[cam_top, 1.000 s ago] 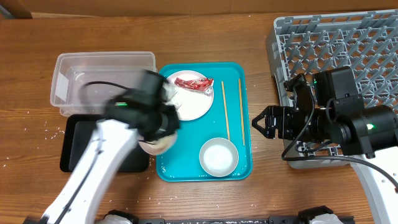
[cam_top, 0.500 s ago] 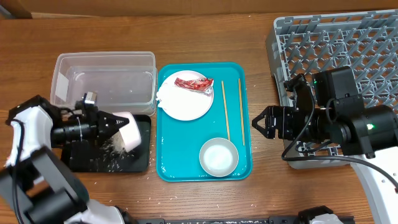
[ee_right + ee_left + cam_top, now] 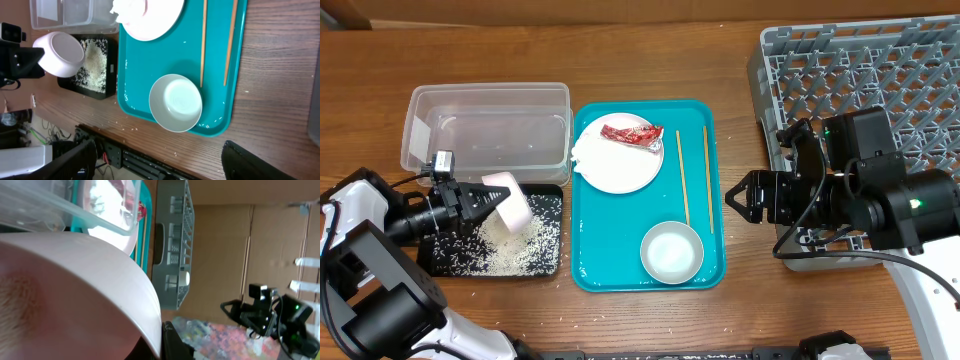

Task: Sort waste into correct bins and load items into the dishwasher
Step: 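Tip the pink bowl's rice onto the black tray with the left gripper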

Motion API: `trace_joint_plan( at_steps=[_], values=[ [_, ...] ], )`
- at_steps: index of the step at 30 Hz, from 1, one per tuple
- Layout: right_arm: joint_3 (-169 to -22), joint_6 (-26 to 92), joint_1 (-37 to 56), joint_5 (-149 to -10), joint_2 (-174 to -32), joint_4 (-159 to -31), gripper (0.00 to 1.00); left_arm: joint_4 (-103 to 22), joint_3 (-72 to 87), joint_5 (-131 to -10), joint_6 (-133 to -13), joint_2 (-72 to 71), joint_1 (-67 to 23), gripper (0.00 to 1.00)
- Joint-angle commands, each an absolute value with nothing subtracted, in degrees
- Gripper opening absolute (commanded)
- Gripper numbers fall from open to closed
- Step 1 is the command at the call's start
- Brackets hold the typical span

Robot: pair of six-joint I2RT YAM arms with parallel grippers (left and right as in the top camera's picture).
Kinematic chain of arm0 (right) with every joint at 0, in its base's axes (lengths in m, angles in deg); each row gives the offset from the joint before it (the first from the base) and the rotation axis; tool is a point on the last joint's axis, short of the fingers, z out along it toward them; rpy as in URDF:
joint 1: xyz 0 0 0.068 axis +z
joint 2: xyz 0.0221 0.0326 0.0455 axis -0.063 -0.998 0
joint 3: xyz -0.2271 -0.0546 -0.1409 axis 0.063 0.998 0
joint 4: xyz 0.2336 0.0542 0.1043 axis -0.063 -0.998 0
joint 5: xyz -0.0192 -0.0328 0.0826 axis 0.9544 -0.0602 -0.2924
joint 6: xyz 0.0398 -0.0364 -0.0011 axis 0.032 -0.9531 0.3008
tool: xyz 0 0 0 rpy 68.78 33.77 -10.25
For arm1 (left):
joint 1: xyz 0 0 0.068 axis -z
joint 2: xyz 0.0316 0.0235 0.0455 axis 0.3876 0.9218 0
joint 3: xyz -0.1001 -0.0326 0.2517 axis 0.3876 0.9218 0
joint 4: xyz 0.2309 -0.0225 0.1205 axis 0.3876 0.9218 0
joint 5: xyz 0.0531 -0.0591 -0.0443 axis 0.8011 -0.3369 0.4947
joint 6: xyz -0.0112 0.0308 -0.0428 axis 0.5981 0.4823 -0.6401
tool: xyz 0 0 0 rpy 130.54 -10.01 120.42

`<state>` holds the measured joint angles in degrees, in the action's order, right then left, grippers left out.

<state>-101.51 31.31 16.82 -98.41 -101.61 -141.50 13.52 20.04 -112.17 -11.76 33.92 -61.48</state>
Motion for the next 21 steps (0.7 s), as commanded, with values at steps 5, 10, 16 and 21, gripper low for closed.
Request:
trace_joint_plan(
  at_steps=[5,10,16,21],
  values=[
    [-102.62,31.53,17.15,-98.28,-101.39,-141.59,0.82,21.72,20.06,-118.68,-5.46,34.34,-61.75,0.04],
    [-102.62,31.53,17.15,-98.28,-101.39,-141.30,0.82,21.54,19.97,-115.99,-3.15,33.72,-61.40,0.04],
    [-102.62,31.53,17.15,-98.28,-101.39,-141.48,0.81,21.85,20.54,-117.74,-10.12,32.59,-60.48,0.04],
    [-102.62,31.33,17.15,-98.25,-101.39,-141.54,0.82,21.83,20.41,-115.69,-8.13,26.93,-55.30,0.04]
  ],
)
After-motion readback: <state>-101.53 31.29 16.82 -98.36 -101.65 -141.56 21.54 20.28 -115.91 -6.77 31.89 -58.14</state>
